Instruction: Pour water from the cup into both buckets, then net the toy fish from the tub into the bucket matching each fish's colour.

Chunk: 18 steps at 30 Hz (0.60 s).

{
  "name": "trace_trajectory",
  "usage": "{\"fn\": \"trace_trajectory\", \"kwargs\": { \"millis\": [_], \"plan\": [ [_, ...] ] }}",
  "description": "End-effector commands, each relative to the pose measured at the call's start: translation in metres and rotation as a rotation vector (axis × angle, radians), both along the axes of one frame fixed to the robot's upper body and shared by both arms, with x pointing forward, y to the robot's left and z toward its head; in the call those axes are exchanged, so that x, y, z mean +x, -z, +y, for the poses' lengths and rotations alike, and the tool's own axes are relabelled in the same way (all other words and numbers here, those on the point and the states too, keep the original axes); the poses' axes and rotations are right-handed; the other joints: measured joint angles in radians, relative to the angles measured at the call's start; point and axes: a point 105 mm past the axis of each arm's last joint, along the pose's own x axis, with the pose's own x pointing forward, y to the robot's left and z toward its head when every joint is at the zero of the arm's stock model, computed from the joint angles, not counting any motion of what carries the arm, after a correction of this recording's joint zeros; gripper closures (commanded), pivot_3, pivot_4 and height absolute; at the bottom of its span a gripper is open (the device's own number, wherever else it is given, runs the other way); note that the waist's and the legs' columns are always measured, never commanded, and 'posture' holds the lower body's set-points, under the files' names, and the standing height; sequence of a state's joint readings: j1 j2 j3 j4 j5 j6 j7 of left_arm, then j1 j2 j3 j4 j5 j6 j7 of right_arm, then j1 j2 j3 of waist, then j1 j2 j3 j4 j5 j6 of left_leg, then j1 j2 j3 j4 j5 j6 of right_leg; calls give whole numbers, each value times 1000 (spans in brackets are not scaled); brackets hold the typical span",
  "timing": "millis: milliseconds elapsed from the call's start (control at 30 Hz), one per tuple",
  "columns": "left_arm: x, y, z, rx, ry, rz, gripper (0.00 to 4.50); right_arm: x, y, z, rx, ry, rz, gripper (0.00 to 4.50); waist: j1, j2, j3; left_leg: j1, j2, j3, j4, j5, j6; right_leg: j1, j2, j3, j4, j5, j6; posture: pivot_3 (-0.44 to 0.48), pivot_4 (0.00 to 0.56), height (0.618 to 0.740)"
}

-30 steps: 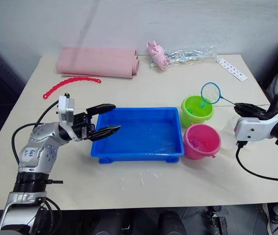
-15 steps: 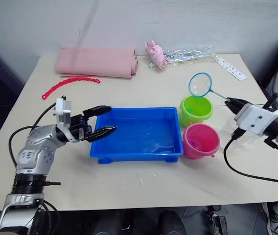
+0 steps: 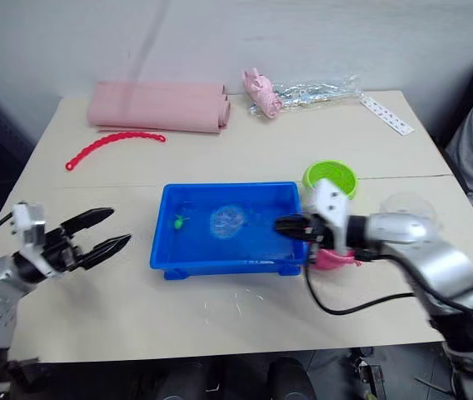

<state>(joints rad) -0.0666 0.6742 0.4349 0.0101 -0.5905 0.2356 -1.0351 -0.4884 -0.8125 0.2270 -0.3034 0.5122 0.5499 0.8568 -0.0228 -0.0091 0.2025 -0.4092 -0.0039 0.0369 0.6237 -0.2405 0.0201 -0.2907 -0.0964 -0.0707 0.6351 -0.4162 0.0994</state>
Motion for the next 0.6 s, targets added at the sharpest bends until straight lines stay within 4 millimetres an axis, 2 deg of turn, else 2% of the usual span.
{"fn": "trace_trajectory", "kwargs": {
  "millis": [33, 267, 467, 600],
  "plan": [
    [-13, -15, 9, 32, -22, -45, 33, 12, 10, 15, -64, -3, 4, 4500, 6, 0, 0, 0, -1, 0, 0, 0, 0, 0, -1, 0, 0, 0, 0, 0, 150, 740],
    [-19, -14, 10, 54, -9, -21, 33, 36, 30, 40, -159, 6, 21, 4500, -5, 0, 0, 0, -1, 0, 0, 0, 0, 0, -1, 0, 1, 0, 0, 0, 150, 740],
    [-15, -15, 5, 64, 14, -21, 33, 53, 34, 70, -161, 2, -4, 4500, -9, 0, 0, 0, -1, 1, -2, 1, -1, -3, 0, 1, 4, 0, 0, 0, 150, 740],
    [-12, -15, 5, 68, 16, -20, 33, 55, 30, 89, -87, -20, -3, 4500, -8, 0, 0, -1, -1, 2, -3, 1, -2, -6, 0, 0, 10, 0, 0, 0, 150, 740]
  ]
}}
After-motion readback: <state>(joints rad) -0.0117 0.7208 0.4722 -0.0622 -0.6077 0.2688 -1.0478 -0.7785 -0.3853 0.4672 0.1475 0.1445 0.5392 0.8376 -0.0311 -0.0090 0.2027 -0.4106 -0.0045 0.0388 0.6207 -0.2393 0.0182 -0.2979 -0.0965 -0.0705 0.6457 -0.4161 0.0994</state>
